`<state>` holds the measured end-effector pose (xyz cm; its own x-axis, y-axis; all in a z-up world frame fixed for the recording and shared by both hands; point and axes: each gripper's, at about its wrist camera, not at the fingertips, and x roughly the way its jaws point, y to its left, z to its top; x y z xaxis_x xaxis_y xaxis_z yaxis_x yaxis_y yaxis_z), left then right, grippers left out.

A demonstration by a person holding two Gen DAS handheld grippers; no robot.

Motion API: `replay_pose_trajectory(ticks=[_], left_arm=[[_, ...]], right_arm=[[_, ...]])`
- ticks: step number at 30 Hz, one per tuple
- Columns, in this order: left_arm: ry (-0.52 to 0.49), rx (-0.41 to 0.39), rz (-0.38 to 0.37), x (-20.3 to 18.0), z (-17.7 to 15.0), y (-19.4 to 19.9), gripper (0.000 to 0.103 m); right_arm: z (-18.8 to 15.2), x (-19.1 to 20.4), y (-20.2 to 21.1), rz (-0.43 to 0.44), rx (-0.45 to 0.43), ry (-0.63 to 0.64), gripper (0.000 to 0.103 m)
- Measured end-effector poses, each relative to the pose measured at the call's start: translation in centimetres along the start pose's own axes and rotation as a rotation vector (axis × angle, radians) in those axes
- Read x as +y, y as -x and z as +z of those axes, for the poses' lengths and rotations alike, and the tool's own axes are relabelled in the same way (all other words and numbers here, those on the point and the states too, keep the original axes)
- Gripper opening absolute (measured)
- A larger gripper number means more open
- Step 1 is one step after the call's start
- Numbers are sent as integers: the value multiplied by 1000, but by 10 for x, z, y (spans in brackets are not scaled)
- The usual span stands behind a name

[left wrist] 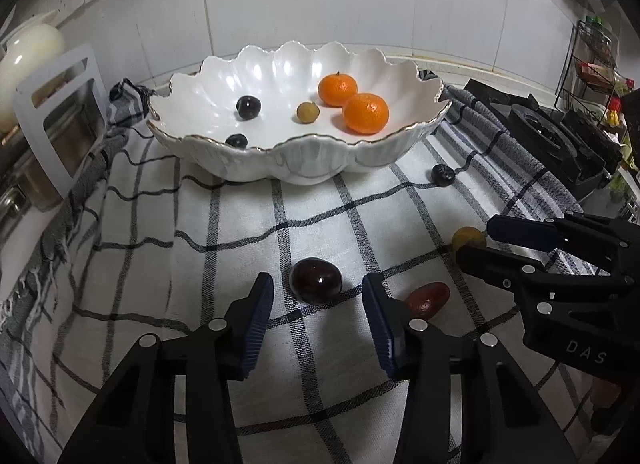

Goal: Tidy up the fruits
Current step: 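Grasp a large dark plum with the left tool while the right tool grasps a yellow-brown fruit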

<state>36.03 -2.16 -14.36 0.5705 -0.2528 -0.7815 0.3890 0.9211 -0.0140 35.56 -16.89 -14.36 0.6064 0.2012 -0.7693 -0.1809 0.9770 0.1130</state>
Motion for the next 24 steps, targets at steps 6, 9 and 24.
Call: replay_pose_trajectory(ticks=[6, 9, 24], left_arm=[[12, 7, -1, 1, 0, -6, 38], [21, 13, -8, 1, 1, -8, 34], [37, -12, 3, 1, 1, 0, 29]], right_arm=[[-1, -3, -7, 6, 15, -15, 39], [-2, -3, -10, 13, 20, -18, 36], [-2, -1, -5, 27, 12, -13, 28]])
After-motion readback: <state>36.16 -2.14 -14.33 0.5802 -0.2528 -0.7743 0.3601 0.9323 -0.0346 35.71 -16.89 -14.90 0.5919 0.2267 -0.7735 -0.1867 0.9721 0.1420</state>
